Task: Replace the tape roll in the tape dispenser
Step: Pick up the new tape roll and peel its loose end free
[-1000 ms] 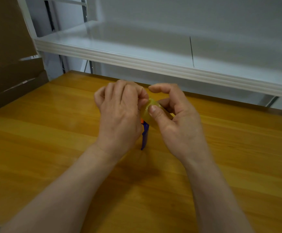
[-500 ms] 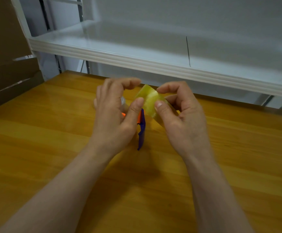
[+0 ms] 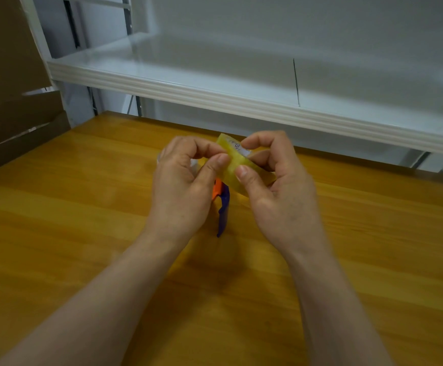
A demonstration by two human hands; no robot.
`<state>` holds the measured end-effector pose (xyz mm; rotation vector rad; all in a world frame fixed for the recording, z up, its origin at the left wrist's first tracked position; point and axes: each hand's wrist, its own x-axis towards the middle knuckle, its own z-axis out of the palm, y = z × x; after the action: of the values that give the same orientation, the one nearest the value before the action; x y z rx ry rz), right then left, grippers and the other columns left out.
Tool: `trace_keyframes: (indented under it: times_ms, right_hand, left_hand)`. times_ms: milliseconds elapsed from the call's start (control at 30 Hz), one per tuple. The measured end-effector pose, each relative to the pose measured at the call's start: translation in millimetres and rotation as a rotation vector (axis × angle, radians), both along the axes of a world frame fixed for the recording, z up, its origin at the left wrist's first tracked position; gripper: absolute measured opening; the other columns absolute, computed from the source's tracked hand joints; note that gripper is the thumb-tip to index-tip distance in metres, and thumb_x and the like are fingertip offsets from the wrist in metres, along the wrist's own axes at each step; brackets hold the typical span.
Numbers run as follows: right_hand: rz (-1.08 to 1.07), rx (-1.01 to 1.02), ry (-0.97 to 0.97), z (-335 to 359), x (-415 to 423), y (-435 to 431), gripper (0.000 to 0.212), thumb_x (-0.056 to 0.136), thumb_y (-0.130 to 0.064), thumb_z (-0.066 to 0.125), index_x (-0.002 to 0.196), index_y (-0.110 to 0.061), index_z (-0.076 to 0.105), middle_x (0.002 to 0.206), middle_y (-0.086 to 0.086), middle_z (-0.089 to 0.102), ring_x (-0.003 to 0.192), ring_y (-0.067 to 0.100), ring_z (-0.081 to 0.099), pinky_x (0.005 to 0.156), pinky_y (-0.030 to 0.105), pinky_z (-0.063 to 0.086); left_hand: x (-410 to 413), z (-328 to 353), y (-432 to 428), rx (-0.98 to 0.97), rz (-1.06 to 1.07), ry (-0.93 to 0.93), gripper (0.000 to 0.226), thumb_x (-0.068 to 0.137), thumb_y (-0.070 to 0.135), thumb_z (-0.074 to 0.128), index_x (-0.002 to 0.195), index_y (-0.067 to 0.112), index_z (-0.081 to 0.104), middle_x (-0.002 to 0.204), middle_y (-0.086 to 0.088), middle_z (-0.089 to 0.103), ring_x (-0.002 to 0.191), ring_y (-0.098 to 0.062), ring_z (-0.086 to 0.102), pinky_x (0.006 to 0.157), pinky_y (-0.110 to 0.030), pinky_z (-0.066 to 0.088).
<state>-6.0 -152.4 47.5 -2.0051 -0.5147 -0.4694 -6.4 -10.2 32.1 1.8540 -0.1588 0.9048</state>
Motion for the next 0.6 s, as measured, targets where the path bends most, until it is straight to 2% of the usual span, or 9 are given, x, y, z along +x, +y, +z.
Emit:
trace_keyframes:
  times_ms: [100, 167, 233, 333, 467, 533, 600]
  right_hand:
    - [-0.003, -0.007, 0.003, -0.1, -0.4, 0.8, 0.032, 0.098, -0.020, 0.064, 0.126, -0.035, 0.056, 0.102, -0.014, 0.064, 0.099, 0.006, 0.063, 0.075, 0.028, 0.055]
    - [-0.016, -0.036, -0.003, 0.3, -0.6, 0.9, 0.039, 0.098, -0.022, 0.064, 0.134, -0.035, 0.055, 0.109, -0.013, 0.065, 0.104, 0.007, 0.063, 0.078, 0.028, 0.055]
    - [-0.022, -0.059, 0.004, 0.1, -0.5, 0.4, 0.044, 0.098, -0.023, 0.065, 0.138, -0.036, 0.052, 0.113, -0.013, 0.066, 0.108, 0.008, 0.063, 0.083, 0.035, 0.058]
    - [-0.014, -0.076, 0.035, 0.9, -1.3, -0.8, 0.047, 0.097, -0.023, 0.065, 0.139, -0.038, 0.050, 0.111, -0.012, 0.064, 0.109, 0.010, 0.062, 0.086, 0.042, 0.059]
    - [0.006, -0.085, 0.053, 1.8, -2.6, -0.6, 0.047, 0.097, -0.022, 0.066, 0.139, -0.036, 0.050, 0.113, -0.012, 0.063, 0.109, 0.006, 0.060, 0.081, 0.028, 0.054]
    - [0.016, -0.078, 0.052, 1.4, -2.6, 0.1, 0.045, 0.097, -0.021, 0.066, 0.137, -0.035, 0.051, 0.112, -0.013, 0.063, 0.107, 0.005, 0.060, 0.076, 0.022, 0.049]
    - [0.019, -0.085, 0.043, 1.0, -3.0, 1.0, 0.042, 0.098, -0.021, 0.065, 0.135, -0.037, 0.052, 0.107, -0.016, 0.062, 0.097, 0.002, 0.058, 0.070, 0.015, 0.040]
  left_hand:
    - [0.9, -1.3, 1.5, -0.022, -0.050, 0.009, 0.016, 0.092, 0.028, 0.066, 0.096, 0.040, 0.058, 0.104, 0.004, 0.063, 0.106, -0.019, 0.060, 0.092, -0.043, 0.051]
    - [0.8, -1.1, 2.6, -0.025, -0.112, 0.021, 0.022, 0.092, 0.026, 0.067, 0.112, 0.032, 0.059, 0.114, 0.002, 0.061, 0.110, -0.014, 0.057, 0.094, -0.031, 0.051]
    - [0.3, -0.2, 4.0, 0.022, -0.135, 0.048, 0.029, 0.092, 0.025, 0.068, 0.119, 0.031, 0.060, 0.118, 0.002, 0.056, 0.110, -0.010, 0.054, 0.089, -0.018, 0.048]
    - [0.6, 0.9, 6.8, 0.018, -0.148, 0.043, 0.024, 0.089, 0.025, 0.071, 0.111, 0.031, 0.066, 0.111, 0.000, 0.054, 0.104, -0.009, 0.053, 0.080, -0.012, 0.047]
    - [1.7, 1.7, 7.6, -0.037, -0.158, -0.025, 0.017, 0.083, 0.018, 0.076, 0.098, 0.024, 0.071, 0.099, 0.006, 0.059, 0.095, 0.002, 0.056, 0.081, -0.012, 0.044]
    - [1.4, 2.8, 5.9, -0.071, -0.157, -0.062, 0.014, 0.082, 0.013, 0.077, 0.093, 0.022, 0.072, 0.095, 0.008, 0.061, 0.094, 0.000, 0.059, 0.080, -0.014, 0.046]
    - [0.9, 3.1, 5.4, -0.097, -0.150, -0.089, 0.014, 0.083, 0.009, 0.075, 0.091, 0.019, 0.071, 0.094, 0.003, 0.063, 0.093, -0.004, 0.060, 0.077, -0.013, 0.048]
